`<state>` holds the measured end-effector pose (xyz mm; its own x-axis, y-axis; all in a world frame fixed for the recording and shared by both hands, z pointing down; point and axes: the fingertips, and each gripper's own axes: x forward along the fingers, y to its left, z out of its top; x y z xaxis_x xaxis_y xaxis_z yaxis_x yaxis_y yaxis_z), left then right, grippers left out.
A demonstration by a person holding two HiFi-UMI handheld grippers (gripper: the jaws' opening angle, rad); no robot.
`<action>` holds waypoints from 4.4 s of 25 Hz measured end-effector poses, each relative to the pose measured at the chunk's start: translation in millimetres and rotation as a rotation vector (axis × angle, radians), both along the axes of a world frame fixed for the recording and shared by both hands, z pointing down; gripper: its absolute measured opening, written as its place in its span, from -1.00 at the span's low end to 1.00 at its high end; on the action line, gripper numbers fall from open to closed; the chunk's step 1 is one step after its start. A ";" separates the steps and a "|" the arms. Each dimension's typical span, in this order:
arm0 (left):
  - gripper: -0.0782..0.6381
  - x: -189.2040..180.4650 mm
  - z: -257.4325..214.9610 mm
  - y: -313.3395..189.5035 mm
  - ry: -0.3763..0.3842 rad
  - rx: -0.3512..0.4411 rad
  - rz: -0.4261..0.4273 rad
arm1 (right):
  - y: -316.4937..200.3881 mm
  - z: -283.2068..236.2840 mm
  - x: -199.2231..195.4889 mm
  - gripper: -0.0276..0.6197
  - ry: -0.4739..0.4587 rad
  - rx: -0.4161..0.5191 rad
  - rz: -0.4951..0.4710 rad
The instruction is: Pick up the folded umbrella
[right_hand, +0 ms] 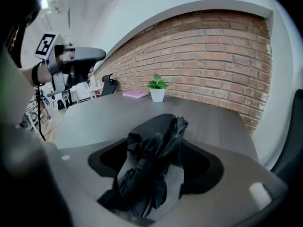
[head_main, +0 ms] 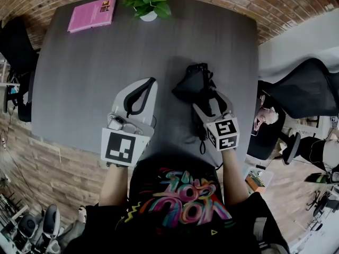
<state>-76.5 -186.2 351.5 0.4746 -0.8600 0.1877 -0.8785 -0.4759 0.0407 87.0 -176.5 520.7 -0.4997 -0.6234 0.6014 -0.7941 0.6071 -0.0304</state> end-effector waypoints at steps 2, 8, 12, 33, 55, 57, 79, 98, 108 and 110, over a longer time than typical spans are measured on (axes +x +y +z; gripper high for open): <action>-0.78 0.0 1.2 -0.7 0.002 -0.001 0.001 | -3.0 8.4 -1.2 0.14 0.018 -0.014 -0.010; -0.78 -0.5 7.4 -1.5 -0.004 -0.014 -0.001 | -14.0 28.6 -2.2 0.19 0.026 -0.067 -0.003; -0.78 -3.7 9.9 -2.8 -0.002 -0.019 -0.010 | -18.5 43.9 -3.3 0.22 0.041 -0.117 -0.008; -0.78 -1.1 14.8 -5.0 0.006 -0.032 0.002 | -20.7 83.1 -13.0 0.20 0.104 -0.328 -0.029; -0.78 -10.2 -7.1 2.8 -0.005 0.024 -0.025 | -16.0 63.7 -18.4 -0.10 0.032 -0.303 0.040; -0.78 -10.3 -9.4 3.7 -0.005 0.029 -0.027 | -15.6 56.4 -20.3 -0.10 0.015 -0.290 0.040; -0.78 24.6 -35.8 33.1 -0.031 0.096 0.067 | 15.8 -72.7 1.0 -0.10 -0.165 -0.009 0.081; -0.78 74.0 -40.3 40.3 -0.005 0.088 0.205 | 53.8 -165.7 60.2 -0.10 -0.255 0.263 0.176; -0.78 69.6 -41.6 40.0 0.010 0.087 0.203 | 69.6 -204.2 72.2 -0.10 -0.274 0.426 0.206; -0.78 67.9 -40.8 40.0 0.016 0.082 0.201 | 70.6 -208.9 72.7 -0.10 -0.282 0.443 0.213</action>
<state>-8.6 -146.2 310.7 0.6401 -0.7600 0.1125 -0.7655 -0.6434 0.0079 159.7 -105.9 311.8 -0.4390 -0.8904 0.1206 -0.8983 0.4378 -0.0381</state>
